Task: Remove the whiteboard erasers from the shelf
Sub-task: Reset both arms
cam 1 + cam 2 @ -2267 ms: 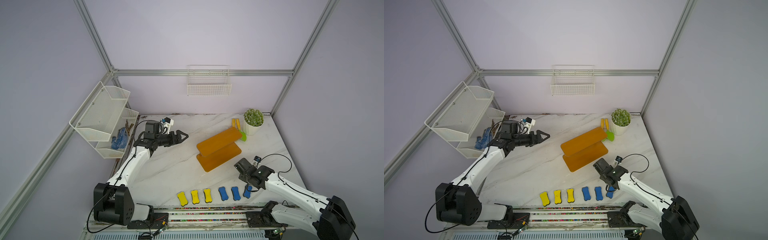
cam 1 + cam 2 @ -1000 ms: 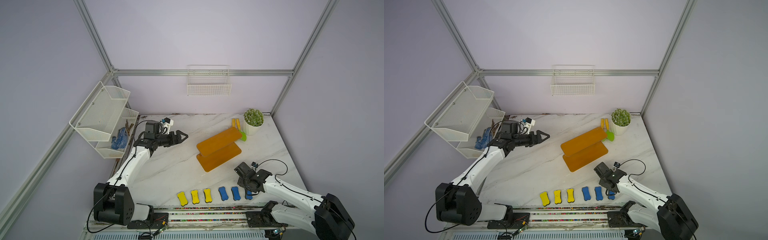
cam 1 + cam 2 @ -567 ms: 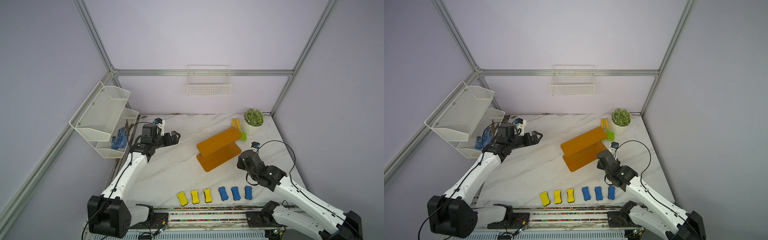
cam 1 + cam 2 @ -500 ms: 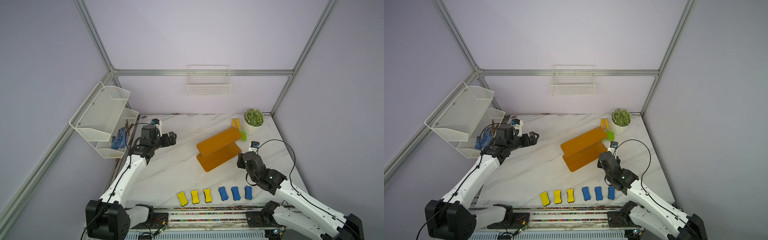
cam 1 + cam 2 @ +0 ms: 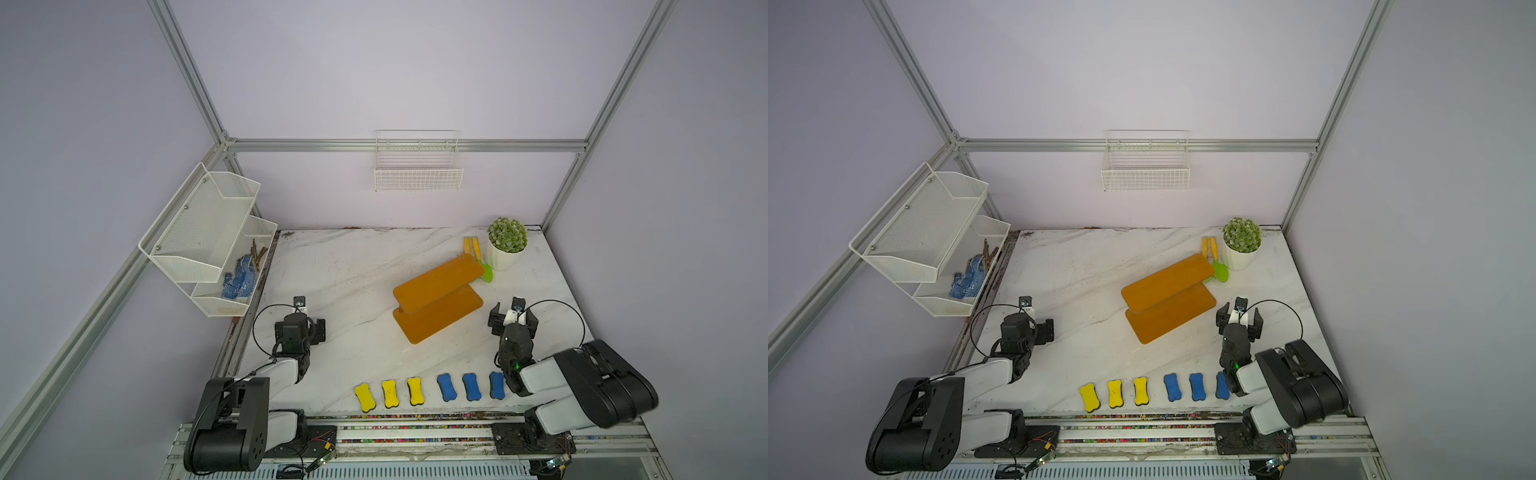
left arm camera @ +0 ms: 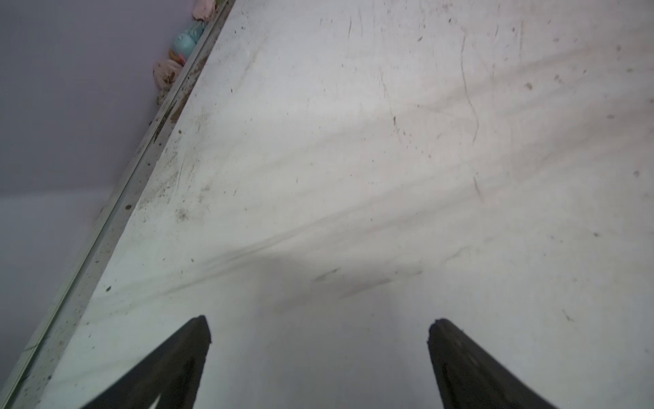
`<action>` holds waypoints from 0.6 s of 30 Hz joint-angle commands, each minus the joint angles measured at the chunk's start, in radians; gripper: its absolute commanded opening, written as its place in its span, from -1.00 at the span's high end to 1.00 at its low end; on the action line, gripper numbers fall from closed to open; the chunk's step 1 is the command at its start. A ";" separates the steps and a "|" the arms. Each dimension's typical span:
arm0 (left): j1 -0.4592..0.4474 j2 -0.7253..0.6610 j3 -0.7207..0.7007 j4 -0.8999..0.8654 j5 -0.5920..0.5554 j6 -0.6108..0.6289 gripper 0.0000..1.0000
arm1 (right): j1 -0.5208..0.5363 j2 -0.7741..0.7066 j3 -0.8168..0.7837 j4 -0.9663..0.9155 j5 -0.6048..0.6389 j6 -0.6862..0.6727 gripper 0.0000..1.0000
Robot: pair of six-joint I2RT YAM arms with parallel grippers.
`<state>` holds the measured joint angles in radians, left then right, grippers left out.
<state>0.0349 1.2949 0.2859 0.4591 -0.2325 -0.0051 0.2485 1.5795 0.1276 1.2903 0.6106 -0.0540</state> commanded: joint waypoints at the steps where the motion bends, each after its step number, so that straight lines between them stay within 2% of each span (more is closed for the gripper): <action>1: 0.090 0.049 0.095 0.231 0.181 -0.025 -1.00 | -0.031 0.068 0.036 0.255 -0.114 -0.008 -1.00; 2: 0.126 0.069 0.130 0.189 0.224 -0.062 -0.98 | -0.044 0.061 0.055 0.206 -0.122 0.004 -1.00; 4: 0.177 0.107 0.147 0.226 0.321 -0.145 -0.96 | -0.080 0.020 0.116 0.018 -0.154 0.050 -1.00; 5: 0.178 0.150 0.116 0.334 0.370 -0.149 -0.97 | -0.111 0.017 0.159 -0.070 -0.189 0.079 -1.00; 6: 0.158 0.216 0.093 0.462 0.419 -0.093 -0.96 | -0.141 0.004 0.170 -0.121 -0.241 0.104 -1.00; 7: 0.115 0.236 0.104 0.440 0.393 -0.043 -0.98 | -0.154 -0.005 0.170 -0.134 -0.267 0.115 -1.00; 9: 0.031 0.234 0.158 0.308 0.243 -0.001 -1.00 | -0.157 0.001 0.166 -0.115 -0.271 0.118 -1.00; 10: 0.022 0.247 0.127 0.374 0.211 -0.005 -1.00 | -0.156 0.002 0.165 -0.113 -0.272 0.118 -1.00; 11: 0.023 0.283 0.089 0.520 0.194 -0.008 -1.00 | -0.156 0.002 0.166 -0.117 -0.272 0.117 -1.00; 12: 0.021 0.292 0.093 0.500 0.183 -0.007 -1.00 | -0.156 0.002 0.166 -0.114 -0.273 0.118 -1.00; 14: 0.020 0.258 0.145 0.342 0.179 -0.018 -0.99 | -0.156 -0.001 0.160 -0.102 -0.272 0.114 -1.00; 18: 0.019 0.286 0.120 0.443 0.174 -0.010 -1.00 | -0.155 0.004 0.146 -0.066 -0.236 0.119 -1.00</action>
<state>0.0521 1.5757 0.3962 0.8162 -0.0338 -0.0345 0.0937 1.5822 0.2718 1.2106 0.3622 0.0494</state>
